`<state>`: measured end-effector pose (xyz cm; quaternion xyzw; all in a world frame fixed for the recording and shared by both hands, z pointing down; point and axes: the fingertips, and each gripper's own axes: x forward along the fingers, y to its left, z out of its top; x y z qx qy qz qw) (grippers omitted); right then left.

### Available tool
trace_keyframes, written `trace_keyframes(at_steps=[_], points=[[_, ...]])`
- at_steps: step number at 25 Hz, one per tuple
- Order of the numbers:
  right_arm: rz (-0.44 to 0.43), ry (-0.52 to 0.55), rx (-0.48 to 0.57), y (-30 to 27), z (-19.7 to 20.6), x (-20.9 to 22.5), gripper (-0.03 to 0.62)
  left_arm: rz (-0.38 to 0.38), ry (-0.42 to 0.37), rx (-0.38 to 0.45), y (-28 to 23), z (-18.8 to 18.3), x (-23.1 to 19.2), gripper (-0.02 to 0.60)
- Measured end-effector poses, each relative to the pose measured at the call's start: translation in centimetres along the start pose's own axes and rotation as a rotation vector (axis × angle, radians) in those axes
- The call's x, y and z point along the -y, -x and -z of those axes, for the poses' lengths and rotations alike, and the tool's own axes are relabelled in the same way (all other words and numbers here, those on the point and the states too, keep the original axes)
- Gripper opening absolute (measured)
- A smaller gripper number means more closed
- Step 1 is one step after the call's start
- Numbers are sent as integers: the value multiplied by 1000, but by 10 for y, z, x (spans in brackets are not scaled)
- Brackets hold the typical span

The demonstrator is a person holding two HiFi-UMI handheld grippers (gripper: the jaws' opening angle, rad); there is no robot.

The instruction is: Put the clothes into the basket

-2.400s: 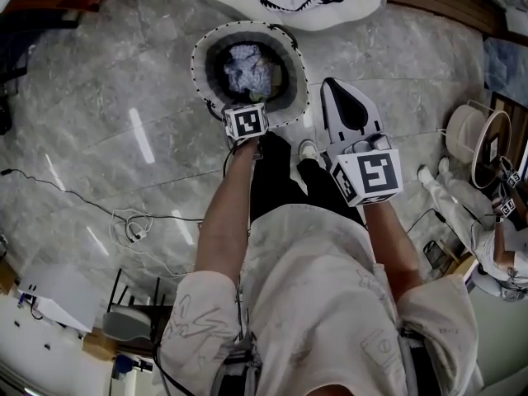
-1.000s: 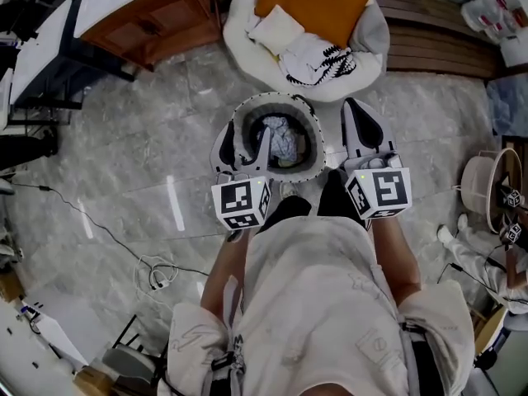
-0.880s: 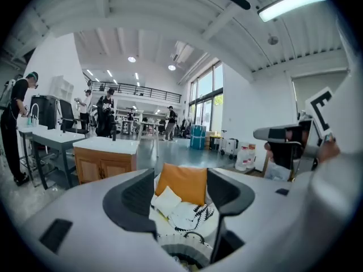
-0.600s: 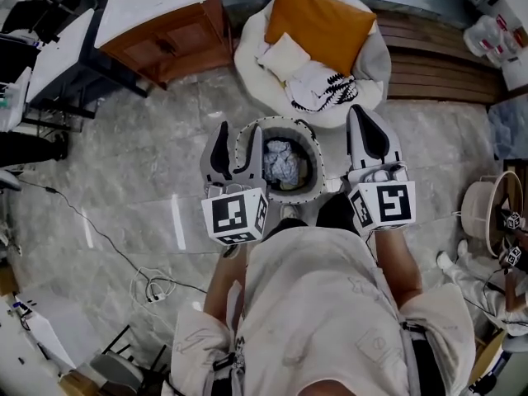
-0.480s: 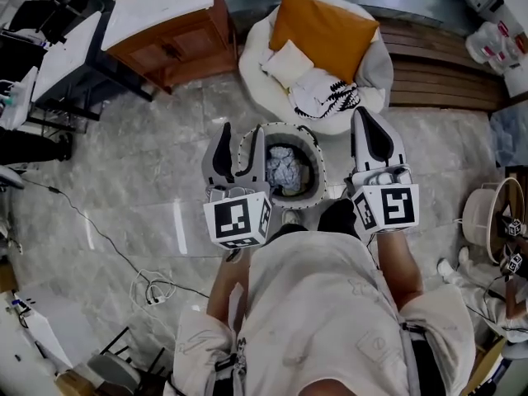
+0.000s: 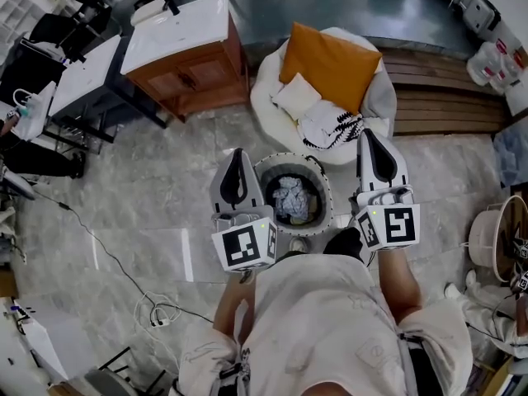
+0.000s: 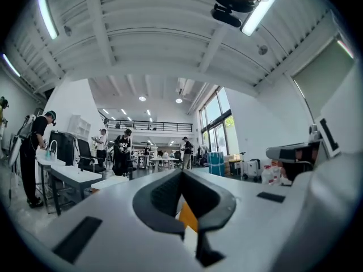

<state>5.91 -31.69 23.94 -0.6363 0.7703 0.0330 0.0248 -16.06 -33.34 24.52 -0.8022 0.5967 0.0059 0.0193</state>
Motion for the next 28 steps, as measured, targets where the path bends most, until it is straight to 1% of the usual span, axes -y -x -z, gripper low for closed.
trace_keyframes(at_steps=[7,11,23,28], points=[[19,1,5,-1,-1,-1,-12,21,-4,33,2,-9,0,3],[18,9,7,2,-4,-6,-12,30,2,35,6,-10,-1,3],[-2,38,6,1,-12,-16,-12,42,19,42,8,-14,-2,3],[-31,59,9,4,-13,-25,-12,44,13,51,13,-17,-3,3]])
